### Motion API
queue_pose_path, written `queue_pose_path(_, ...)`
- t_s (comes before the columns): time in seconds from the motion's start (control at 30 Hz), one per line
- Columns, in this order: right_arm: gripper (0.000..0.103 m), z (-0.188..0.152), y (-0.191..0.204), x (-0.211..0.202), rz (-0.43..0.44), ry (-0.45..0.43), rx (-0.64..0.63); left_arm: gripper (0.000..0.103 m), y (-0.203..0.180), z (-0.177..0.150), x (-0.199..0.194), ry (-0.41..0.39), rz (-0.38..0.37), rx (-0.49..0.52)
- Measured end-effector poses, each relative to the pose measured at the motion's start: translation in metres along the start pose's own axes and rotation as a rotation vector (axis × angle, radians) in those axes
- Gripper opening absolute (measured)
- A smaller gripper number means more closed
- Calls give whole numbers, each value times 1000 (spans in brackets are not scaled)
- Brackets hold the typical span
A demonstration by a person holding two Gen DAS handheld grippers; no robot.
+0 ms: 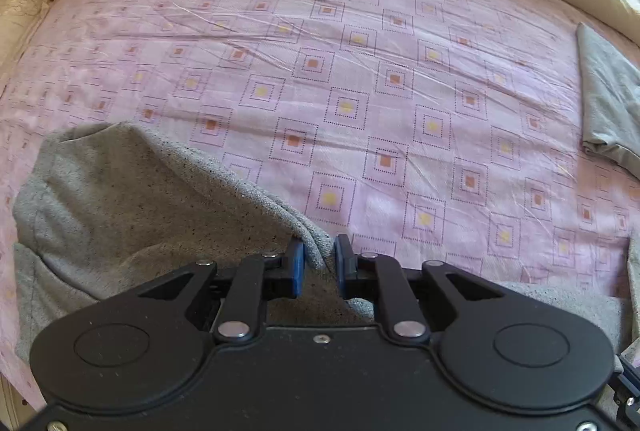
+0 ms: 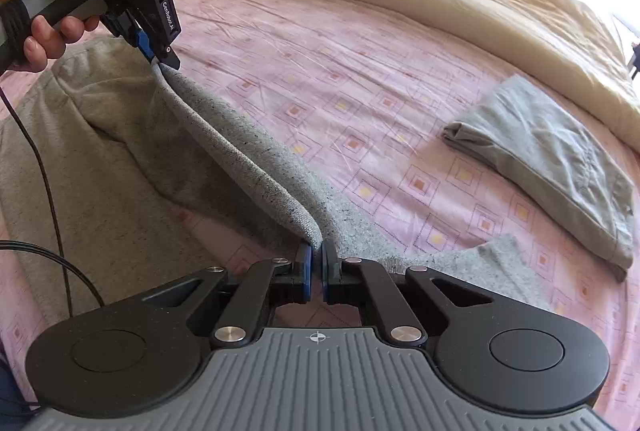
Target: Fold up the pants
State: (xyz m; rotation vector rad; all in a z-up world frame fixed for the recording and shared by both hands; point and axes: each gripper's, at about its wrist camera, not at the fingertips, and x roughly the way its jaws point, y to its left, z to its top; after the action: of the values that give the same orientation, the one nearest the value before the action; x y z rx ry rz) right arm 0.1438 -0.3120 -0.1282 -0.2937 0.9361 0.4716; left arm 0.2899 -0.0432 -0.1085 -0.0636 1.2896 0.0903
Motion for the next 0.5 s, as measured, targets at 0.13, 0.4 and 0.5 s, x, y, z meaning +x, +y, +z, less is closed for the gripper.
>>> queue_pose_path(0.13, 5, -12, 18, -33, 32, -9, -37, 20, 14, -37, -32, -49, 4, 10)
queue_pose_path(0.4, 9, -78, 80, -15, 76, 193, -73, 29, 16, -149, -10, 27, 93, 161)
queue_pose_path(0.5, 11, -87, 82, -16, 66, 215, 66, 34, 19, -167, 6, 61, 92, 195)
